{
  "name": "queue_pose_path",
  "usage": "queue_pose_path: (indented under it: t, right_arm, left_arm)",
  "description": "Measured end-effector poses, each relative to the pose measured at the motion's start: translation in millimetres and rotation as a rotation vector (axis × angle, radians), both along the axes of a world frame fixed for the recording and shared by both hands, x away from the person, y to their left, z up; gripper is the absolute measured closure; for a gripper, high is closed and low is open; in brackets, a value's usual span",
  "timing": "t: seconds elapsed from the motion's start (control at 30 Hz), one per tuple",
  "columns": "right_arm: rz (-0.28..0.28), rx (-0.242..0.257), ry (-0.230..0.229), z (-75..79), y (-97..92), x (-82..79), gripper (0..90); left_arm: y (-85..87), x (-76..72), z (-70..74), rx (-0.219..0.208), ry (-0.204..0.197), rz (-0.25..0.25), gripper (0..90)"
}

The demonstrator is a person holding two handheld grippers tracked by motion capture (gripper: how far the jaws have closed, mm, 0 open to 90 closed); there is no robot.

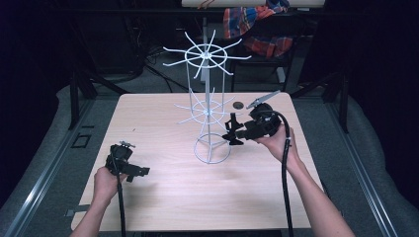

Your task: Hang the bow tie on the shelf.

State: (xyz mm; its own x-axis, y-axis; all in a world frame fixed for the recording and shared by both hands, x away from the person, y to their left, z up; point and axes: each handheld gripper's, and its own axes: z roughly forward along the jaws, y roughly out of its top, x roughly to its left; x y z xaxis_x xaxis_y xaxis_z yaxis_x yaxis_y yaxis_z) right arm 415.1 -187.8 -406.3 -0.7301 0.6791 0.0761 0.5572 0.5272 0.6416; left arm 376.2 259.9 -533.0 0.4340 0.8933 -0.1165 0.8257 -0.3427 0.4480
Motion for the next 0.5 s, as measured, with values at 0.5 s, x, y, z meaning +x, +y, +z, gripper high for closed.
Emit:
queue_pose_path:
  t: [0.5]
  right_arm:
    - [-0.015,-0.021,0.002,0.1,-25.9,-31.9,14.9]
  left_arm:
    - [-1.9,-0.9,-0.3,0.003,-0.001,0.011,0.1]
